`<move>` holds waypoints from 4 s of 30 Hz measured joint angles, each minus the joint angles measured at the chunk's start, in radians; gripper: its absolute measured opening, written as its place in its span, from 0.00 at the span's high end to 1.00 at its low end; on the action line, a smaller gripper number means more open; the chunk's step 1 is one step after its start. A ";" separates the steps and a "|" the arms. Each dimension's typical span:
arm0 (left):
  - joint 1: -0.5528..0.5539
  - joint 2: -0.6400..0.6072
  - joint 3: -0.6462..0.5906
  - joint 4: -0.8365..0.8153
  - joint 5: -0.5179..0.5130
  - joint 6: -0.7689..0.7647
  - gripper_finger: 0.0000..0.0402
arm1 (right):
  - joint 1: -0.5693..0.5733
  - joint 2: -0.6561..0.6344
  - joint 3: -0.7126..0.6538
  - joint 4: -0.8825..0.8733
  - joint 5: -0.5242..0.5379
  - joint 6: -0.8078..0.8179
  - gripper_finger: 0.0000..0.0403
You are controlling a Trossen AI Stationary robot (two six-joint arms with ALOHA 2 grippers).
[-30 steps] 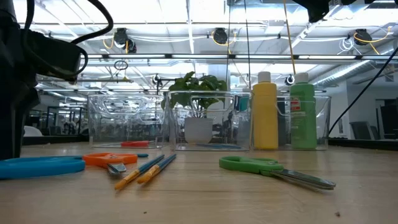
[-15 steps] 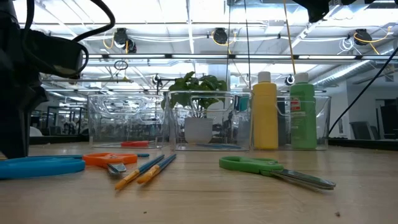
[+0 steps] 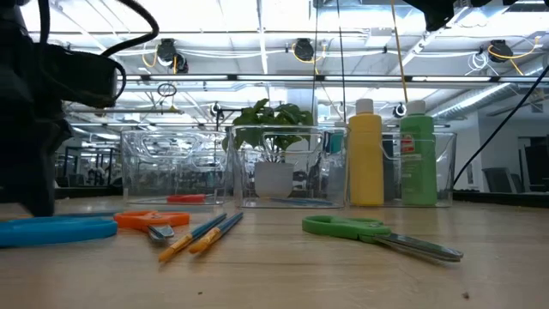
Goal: Pick & Place Paint Supplies
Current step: Put the blue paintbrush into the middle transparent bin
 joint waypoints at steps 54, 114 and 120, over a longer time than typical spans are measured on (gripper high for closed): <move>0.306 -0.215 0.007 0.893 -0.396 0.601 1.00 | 0.000 0.000 0.000 0.000 0.000 0.001 0.33; 0.425 0.083 0.007 1.060 -0.407 0.403 1.00 | 0.000 0.015 0.000 0.002 0.000 0.001 0.33; 0.425 0.083 0.007 1.059 -0.407 0.404 1.00 | 0.000 0.015 0.000 0.002 0.000 0.001 0.33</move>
